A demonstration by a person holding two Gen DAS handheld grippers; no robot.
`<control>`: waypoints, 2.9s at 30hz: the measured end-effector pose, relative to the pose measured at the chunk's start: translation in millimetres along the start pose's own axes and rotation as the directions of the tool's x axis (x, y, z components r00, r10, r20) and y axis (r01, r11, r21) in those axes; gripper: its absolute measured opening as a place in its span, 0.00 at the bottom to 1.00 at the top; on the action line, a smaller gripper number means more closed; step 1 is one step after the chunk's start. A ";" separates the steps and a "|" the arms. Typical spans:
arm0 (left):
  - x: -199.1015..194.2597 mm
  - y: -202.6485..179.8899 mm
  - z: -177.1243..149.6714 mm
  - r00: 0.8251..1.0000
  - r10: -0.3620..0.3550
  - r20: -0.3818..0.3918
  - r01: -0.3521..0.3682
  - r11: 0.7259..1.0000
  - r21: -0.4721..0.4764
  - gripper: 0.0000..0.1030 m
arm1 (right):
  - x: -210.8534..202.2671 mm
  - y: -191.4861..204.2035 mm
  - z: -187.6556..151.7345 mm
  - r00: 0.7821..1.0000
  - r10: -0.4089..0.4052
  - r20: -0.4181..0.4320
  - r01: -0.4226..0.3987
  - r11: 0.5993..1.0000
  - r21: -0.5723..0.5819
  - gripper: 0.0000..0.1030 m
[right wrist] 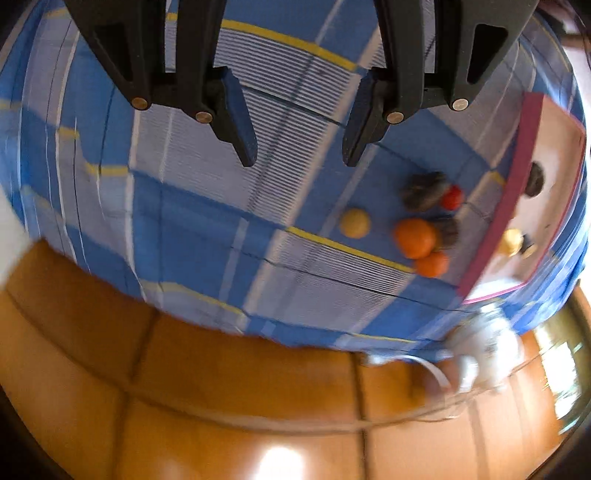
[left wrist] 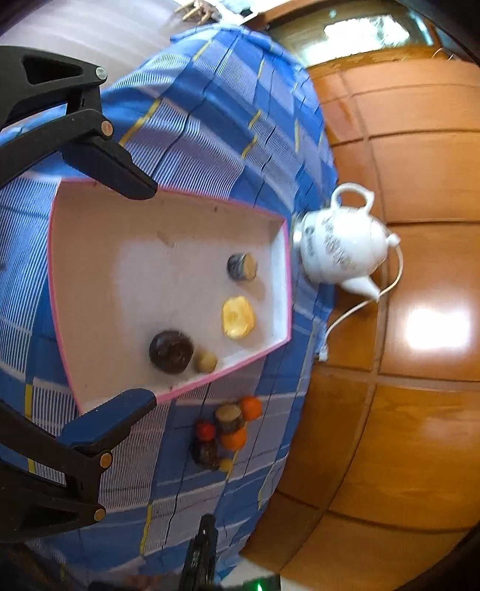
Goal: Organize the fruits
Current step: 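Withdraw the right gripper from the tray while the left moves toward the orange, then grasp the orange with the left gripper, then carry the orange into the tray with the left while the right grasps the red tomato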
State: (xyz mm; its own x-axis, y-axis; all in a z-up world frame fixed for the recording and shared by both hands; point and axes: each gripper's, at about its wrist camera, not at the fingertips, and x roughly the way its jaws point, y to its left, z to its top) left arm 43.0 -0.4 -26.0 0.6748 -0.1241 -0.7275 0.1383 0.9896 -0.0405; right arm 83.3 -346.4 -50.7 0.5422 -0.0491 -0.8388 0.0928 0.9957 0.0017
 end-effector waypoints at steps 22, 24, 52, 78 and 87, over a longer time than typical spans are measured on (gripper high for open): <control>25.7 -82.6 50.4 0.986 -0.166 -0.026 0.168 0.963 0.209 1.00 | -11.1 -15.7 6.5 0.999 0.037 0.014 -0.039 0.993 0.112 0.47; 30.5 -85.8 55.0 0.985 -0.171 -0.038 0.175 0.961 0.213 1.00 | -12.7 -13.3 7.0 0.999 0.039 0.019 -0.040 0.994 0.102 0.47; 107.7 -126.1 93.2 0.940 -0.220 -0.262 0.283 0.930 0.234 0.45 | -24.1 1.0 9.6 0.997 0.054 0.059 -0.057 0.997 0.048 0.47; 199.3 -137.6 133.4 0.893 -0.304 -0.332 0.309 0.950 -0.038 0.39 | -12.0 -7.4 11.3 0.996 0.086 0.020 -0.087 0.992 0.090 0.47; 122.3 -109.9 117.6 0.926 -0.321 -0.201 0.337 0.940 0.052 0.39 | 0.6 -9.0 7.0 0.992 0.126 -0.031 -0.122 0.987 0.103 0.47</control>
State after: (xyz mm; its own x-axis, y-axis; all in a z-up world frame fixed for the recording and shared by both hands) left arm 195.6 -133.0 -30.0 0.4350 -0.4176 -0.7978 0.3954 0.8846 -0.2475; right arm 88.7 -355.9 -47.4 0.5234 0.0794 -0.8484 0.1111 0.9808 0.1603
